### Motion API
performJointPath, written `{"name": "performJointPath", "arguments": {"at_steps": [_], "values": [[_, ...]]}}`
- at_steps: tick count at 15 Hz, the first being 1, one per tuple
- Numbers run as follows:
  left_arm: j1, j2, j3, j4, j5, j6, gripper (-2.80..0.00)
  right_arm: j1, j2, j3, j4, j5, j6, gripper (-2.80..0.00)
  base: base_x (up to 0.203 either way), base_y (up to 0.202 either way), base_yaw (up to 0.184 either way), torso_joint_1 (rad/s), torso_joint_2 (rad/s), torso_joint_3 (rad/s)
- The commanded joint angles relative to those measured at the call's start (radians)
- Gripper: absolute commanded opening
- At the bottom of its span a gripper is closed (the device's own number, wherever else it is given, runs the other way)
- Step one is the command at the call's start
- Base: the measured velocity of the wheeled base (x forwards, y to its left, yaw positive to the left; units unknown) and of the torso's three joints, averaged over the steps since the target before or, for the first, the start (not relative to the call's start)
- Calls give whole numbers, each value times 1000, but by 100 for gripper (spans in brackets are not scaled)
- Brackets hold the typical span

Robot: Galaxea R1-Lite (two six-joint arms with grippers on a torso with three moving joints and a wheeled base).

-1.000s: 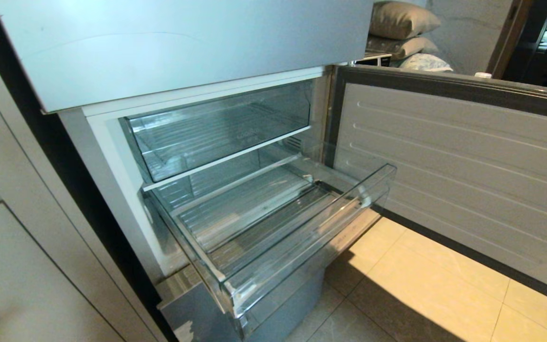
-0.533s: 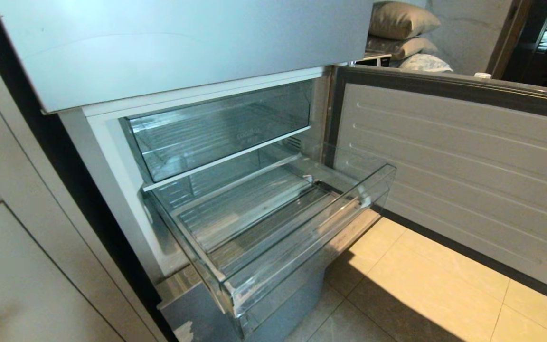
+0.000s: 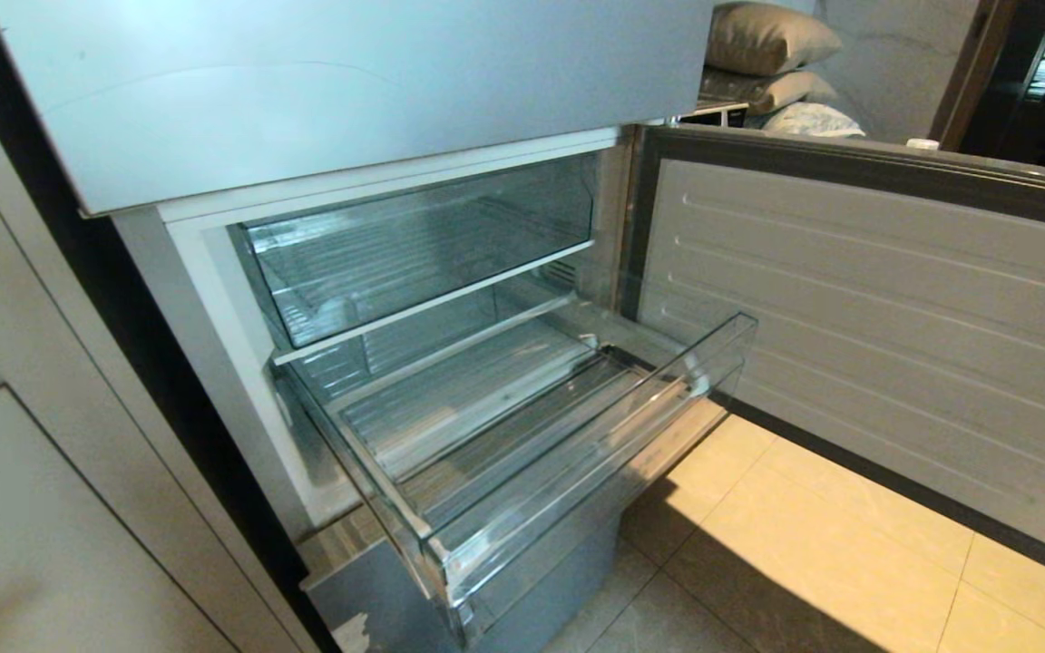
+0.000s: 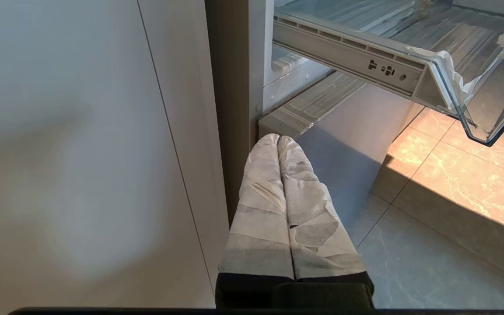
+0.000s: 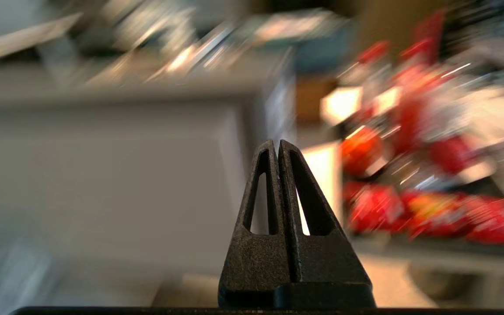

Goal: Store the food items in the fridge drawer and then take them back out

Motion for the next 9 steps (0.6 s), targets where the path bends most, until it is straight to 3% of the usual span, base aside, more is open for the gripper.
{"name": "performJointPath", "arguments": {"at_steps": [1,3,5,6,9], "values": [[0,-1,0,0,0,0,-280,-253,221,-135,-46,38,8,-280,0,0,0,0,0,0],[0,-1,0,0,0,0,-280,-482,344,-204,-93,149,32,-280,0,0,0,0,0,0],[0,0,0,0,0,0,-280,-653,482,-248,-130,261,71,-280,0,0,0,0,0,0],[0,1,0,0,0,0,-280,-707,530,-259,-155,296,84,0,0,0,0,0,0,0],[0,-1,0,0,0,0,-280,-861,686,-265,-279,369,113,0,0,0,0,0,0,0]]}}
